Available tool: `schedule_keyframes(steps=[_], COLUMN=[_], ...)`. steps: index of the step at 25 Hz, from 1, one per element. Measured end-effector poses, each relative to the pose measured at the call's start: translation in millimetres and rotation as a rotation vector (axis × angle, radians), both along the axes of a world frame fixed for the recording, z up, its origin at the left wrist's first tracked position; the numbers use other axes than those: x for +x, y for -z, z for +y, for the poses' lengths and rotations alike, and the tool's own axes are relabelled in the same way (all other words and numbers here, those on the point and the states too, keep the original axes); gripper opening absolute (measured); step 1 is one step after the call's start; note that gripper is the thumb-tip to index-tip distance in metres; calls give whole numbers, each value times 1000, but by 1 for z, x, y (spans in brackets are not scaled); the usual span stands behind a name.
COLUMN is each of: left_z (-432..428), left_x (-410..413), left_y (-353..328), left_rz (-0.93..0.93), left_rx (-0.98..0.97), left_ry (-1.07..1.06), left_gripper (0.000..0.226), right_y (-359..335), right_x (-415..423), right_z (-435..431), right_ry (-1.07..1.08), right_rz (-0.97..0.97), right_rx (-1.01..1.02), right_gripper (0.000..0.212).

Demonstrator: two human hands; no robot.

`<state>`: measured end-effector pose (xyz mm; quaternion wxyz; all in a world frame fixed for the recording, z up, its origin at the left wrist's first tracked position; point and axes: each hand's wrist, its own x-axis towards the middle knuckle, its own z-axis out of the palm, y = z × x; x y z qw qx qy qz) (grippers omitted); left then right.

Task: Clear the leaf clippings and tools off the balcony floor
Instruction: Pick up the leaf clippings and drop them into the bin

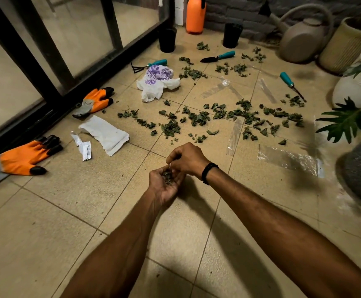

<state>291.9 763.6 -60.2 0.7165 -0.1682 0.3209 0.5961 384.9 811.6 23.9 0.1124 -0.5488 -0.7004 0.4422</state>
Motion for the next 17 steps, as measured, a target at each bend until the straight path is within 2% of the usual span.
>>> schedule_keyframes(steps=[3, 5, 6, 8, 10, 12, 14, 17], left_z=[2, 5, 6, 9, 12, 15, 17, 21], left_x=[2, -2, -5, -13, -20, -25, -28, -30], left_y=[-1, 1, 1, 4, 6, 7, 9, 15], left_rz=[-93, -59, -31, -18, -21, -22, -15, -3], left_rx=[2, -13, -19, -30, -33, -32, -33, -42], left_ry=[-10, -3, -1, -31, -68, -96, -104, -98], left_gripper=[36, 35, 35, 35, 35, 33, 33, 33], right_y=[10, 25, 32, 52, 73, 93, 105, 109], right_x=[22, 48, 63, 95, 114, 121, 120, 108], right_z=[14, 32, 42, 52, 48, 39, 36, 40], right_ry=[134, 299, 353, 339, 269, 166, 82, 155], right_rz=[220, 291, 206, -138, -349, -383, -369, -276], right_rx=[-150, -175, -103, 66, 101, 113, 182, 236], right_gripper=[19, 13, 11, 18, 22, 3, 19, 32])
